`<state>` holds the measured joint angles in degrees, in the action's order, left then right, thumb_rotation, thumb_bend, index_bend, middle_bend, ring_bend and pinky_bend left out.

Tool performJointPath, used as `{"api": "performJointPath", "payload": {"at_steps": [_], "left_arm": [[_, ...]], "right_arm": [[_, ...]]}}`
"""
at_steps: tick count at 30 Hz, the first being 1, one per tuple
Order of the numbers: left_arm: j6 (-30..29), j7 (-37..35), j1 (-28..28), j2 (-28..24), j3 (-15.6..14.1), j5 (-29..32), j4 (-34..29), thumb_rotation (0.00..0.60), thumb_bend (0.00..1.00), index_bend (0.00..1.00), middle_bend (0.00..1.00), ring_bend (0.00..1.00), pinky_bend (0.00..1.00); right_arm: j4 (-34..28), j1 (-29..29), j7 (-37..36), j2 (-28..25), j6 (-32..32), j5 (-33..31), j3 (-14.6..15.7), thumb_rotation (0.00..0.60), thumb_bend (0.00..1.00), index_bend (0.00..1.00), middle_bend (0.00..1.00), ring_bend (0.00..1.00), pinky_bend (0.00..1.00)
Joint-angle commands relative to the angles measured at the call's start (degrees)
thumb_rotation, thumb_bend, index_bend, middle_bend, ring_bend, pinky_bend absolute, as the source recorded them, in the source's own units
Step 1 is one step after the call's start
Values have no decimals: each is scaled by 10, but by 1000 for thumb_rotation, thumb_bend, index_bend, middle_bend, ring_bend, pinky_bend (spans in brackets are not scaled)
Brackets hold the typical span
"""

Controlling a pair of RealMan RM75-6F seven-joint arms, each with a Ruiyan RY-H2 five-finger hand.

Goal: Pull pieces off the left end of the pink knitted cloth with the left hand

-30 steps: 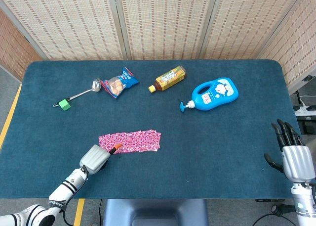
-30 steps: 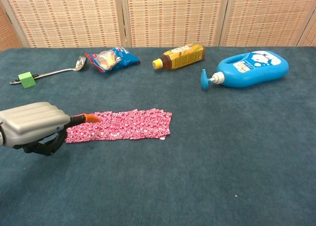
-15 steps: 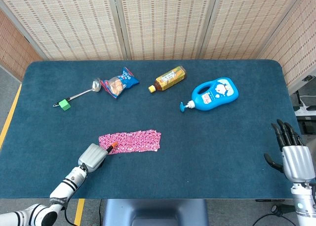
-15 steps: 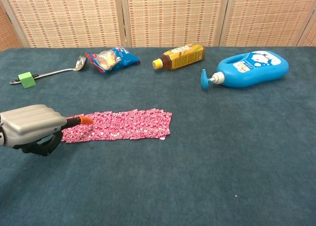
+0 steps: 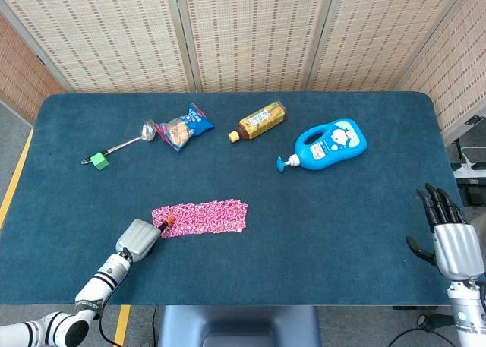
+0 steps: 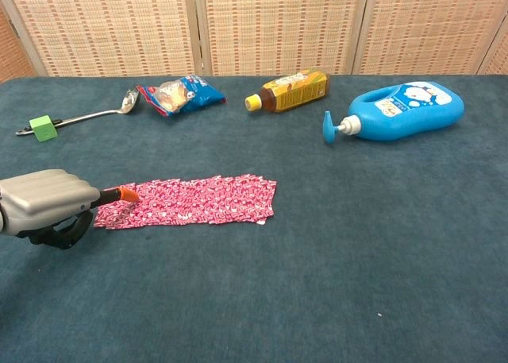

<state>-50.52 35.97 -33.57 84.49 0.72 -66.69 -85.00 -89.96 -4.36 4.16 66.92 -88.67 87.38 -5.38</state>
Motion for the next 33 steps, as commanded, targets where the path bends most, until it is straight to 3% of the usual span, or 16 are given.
{"api": "performJointPath", "payload": {"at_steps": [1,10,19,33], "left_arm": [[-4,3,-1,-1,-1,6,0,600,918,81,799,890,733],[-19,4,-2,-1,-5,17,-2,600,919,88,799,889,733],[-20,20,-5,2,-11,42,0,600,920,214,799,890,734],[-95,108,10,-5,-2,151,-19,600,923,241,795,894,739]], "right_arm": [[0,0,0,0,0,0,0,600,152,0,0,0,196],[-1,0,1,-1,2,-1,0,600,152,0,0,0,196],[-1,0,1,-1,3,0,2,600,152,0,0,0,196],[-4,-1,2,-3,7,0,4,600,152,0,0,0,196]]}}
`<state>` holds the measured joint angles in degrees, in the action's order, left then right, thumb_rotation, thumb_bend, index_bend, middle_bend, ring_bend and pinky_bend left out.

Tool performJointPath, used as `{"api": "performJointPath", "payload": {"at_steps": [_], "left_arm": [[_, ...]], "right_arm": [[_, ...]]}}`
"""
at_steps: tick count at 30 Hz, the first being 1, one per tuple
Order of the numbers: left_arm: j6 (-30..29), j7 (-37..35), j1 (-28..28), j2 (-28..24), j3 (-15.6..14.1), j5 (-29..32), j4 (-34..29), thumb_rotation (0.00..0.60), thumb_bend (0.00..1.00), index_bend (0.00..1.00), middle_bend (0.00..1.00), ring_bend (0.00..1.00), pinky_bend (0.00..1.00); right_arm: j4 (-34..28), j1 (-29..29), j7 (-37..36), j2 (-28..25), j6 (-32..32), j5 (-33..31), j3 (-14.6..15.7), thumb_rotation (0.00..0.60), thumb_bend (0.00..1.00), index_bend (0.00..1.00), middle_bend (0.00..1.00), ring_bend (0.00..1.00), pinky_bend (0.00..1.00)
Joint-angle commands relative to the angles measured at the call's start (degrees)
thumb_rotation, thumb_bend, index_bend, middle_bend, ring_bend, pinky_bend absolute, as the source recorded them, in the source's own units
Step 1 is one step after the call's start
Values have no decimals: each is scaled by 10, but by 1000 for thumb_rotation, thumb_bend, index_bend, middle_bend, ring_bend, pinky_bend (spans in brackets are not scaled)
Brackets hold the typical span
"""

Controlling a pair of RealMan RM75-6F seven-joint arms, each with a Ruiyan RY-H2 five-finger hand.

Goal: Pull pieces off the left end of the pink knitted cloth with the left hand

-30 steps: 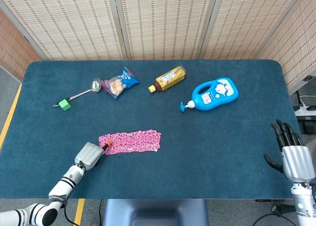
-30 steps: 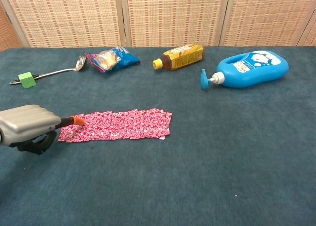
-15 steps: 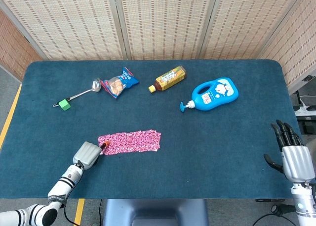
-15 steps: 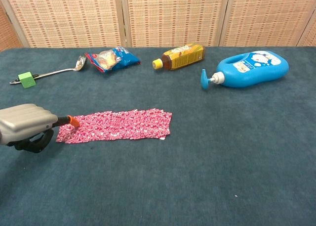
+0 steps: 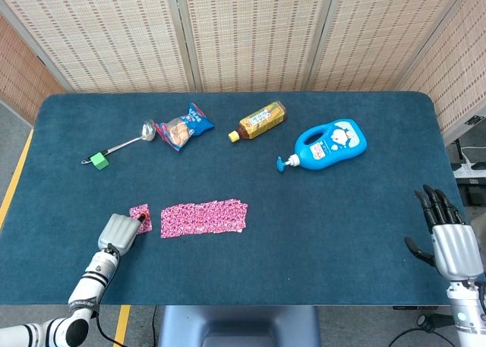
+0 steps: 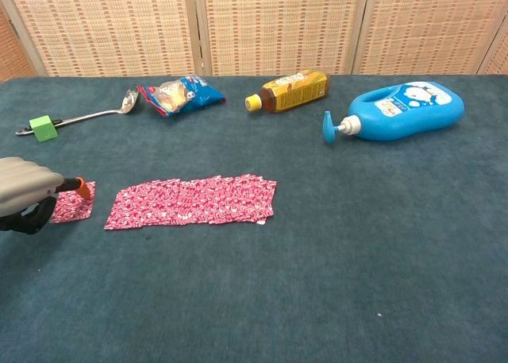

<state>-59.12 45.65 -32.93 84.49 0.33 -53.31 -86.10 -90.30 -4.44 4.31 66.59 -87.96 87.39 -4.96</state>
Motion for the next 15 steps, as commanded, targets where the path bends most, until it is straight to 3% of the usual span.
{"api": "performJointPath", "payload": {"at_steps": [1,15], "left_arm": [[-11,13,5,-9,2,25,-8,600,923,240,794,894,739],[-14,-17,17,-40,-4,52,-15,600,924,239,791,894,740]], "right_arm": [[0,0,1,0,0,0,0,600,152,0,0,0,196],[0,-2,5,3,4,-3,0,600,152,0,0,0,196]]}}
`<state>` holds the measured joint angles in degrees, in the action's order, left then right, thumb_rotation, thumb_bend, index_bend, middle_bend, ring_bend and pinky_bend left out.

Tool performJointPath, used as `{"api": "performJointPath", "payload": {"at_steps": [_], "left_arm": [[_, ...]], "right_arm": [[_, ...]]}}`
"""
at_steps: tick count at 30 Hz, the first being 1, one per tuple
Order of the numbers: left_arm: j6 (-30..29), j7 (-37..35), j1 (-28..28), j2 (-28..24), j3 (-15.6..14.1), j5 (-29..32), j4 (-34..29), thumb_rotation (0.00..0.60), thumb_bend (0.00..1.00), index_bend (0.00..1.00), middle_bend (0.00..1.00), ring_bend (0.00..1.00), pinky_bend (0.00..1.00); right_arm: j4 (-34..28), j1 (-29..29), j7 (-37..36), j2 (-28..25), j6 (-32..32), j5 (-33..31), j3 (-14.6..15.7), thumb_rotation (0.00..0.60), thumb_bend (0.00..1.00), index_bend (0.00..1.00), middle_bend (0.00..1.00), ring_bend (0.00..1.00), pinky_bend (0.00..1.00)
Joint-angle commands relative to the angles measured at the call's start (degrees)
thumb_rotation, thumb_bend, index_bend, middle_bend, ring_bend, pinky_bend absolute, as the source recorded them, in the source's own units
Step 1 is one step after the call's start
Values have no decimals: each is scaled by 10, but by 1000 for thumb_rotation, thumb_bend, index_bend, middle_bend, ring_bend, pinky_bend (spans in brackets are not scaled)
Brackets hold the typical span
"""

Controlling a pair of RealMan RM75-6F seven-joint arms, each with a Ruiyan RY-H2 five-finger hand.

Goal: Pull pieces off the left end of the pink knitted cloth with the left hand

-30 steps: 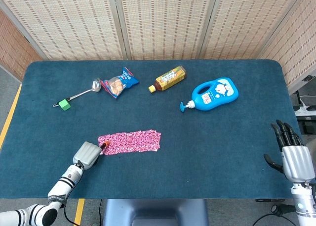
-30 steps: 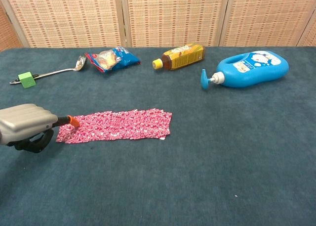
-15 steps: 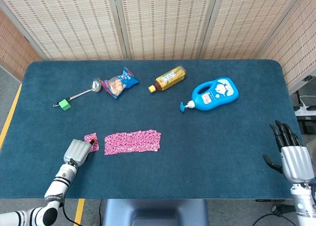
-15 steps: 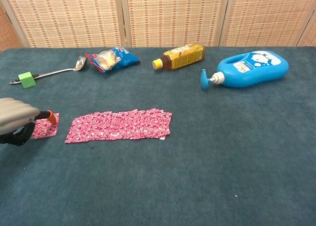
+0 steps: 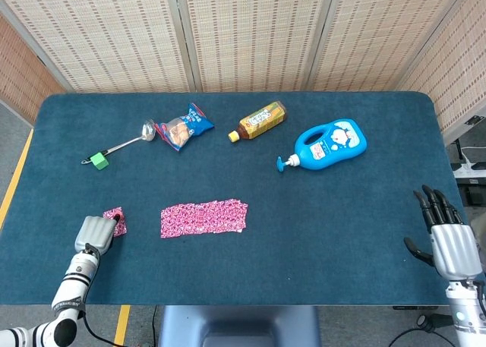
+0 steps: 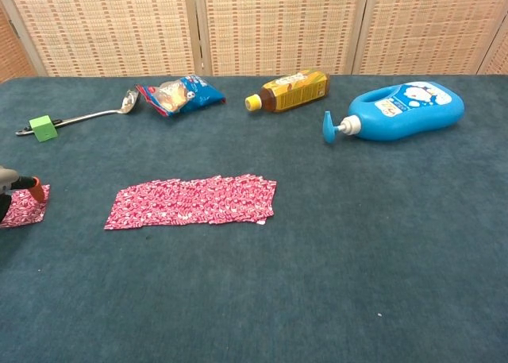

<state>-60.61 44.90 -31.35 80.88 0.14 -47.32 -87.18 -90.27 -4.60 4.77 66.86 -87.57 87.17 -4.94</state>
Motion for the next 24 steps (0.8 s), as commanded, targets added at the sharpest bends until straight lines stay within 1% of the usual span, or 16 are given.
{"api": "performJointPath", "payload": {"at_steps": [1,4,6,10,12,13,14,16,24], "left_arm": [[1,-17,2,-6,-4,-20,-7,600,925,238,791,894,740],[-5,-43,6,-10,-10,-66,-13,600,923,207,790,894,740],[-11,-61,8,-12,-14,-98,-19,600,923,166,790,894,739],[-16,-74,11,-14,-17,-122,-22,600,923,112,789,894,738],[-23,-90,11,-15,-24,-162,-32,600,923,82,788,894,738],[-18,-94,8,-16,-33,-190,-40,600,922,81,788,894,738],[-15,-95,7,-15,-36,-198,-40,600,922,81,788,894,738],[-6,-94,3,-10,-37,-204,-37,600,923,86,788,893,738],[25,-81,-11,11,-30,-191,-30,600,923,110,788,894,738]], "right_arm": [[0,0,1,0,1,-1,0,600,152,0,0,0,196],[0,0,1,0,1,-1,0,600,152,0,0,0,196],[-1,0,0,0,1,0,1,600,152,0,0,0,196],[-1,0,-1,-1,0,0,1,600,152,0,0,0,196],[-1,0,-2,-1,-1,0,0,600,151,0,0,0,196],[-1,0,-3,-1,0,1,1,600,152,0,0,0,196],[-1,0,-4,-2,0,2,1,600,152,0,0,0,196],[-1,0,-5,-2,0,2,2,600,152,0,0,0,196],[-3,0,-10,-5,0,0,0,600,151,0,0,0,196]]}}
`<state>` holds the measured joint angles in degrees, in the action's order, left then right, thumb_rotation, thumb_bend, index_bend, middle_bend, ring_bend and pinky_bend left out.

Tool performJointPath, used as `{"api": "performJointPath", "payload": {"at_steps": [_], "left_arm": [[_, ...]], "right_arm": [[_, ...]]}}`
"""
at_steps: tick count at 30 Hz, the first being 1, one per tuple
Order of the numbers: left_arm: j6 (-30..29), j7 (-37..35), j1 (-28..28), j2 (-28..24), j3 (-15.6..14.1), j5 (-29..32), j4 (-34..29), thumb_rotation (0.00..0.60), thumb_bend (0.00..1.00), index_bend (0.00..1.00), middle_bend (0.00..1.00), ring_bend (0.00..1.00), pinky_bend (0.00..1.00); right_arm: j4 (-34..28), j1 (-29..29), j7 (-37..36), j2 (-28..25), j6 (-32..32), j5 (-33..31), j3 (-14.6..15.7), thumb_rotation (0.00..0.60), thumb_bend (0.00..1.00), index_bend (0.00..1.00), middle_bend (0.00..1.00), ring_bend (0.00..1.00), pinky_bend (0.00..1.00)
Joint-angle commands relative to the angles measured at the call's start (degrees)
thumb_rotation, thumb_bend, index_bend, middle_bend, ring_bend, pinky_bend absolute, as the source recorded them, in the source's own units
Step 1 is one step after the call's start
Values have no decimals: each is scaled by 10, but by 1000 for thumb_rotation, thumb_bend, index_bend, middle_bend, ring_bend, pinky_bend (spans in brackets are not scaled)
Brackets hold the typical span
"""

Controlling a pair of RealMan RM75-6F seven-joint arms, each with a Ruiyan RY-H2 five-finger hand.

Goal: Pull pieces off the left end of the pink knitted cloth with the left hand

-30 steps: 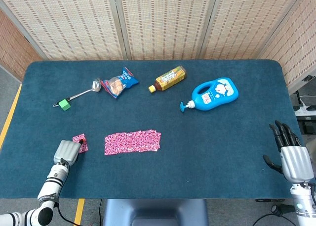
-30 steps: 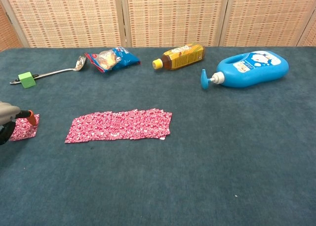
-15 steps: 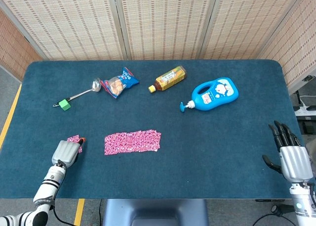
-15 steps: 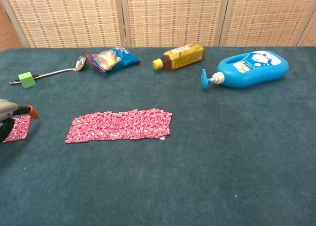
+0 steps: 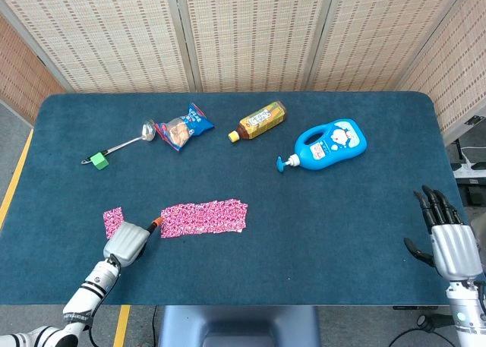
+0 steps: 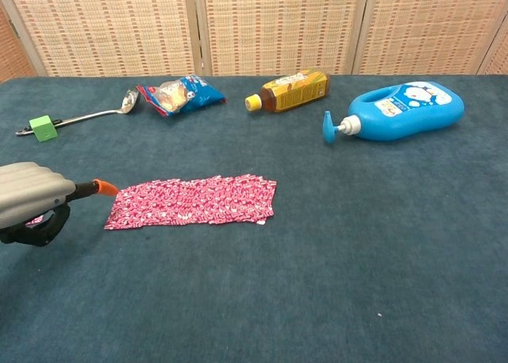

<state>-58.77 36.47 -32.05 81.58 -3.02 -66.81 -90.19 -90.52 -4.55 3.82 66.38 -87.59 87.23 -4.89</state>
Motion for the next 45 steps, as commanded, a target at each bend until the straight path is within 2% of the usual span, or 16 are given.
{"api": "performJointPath", "payload": {"at_steps": [1,25,40,45], "left_arm": [[11,5,-6,6,1,6,1,600,923,114,788,894,738],[31,29,-16,19,4,55,15,600,924,134,788,894,738],[25,58,-33,27,44,146,57,600,923,134,788,894,739],[21,53,-31,19,42,152,45,600,924,134,788,895,740]], "right_arm": [[0,0,0,0,1,-1,0,600,152,0,0,0,196],[-3,-1,-1,-3,6,-2,1,600,152,0,0,0,196],[-5,-2,0,-5,8,-4,1,600,152,0,0,0,196],[-4,-2,-2,-4,7,-4,1,600,152,0,0,0,196]]}}
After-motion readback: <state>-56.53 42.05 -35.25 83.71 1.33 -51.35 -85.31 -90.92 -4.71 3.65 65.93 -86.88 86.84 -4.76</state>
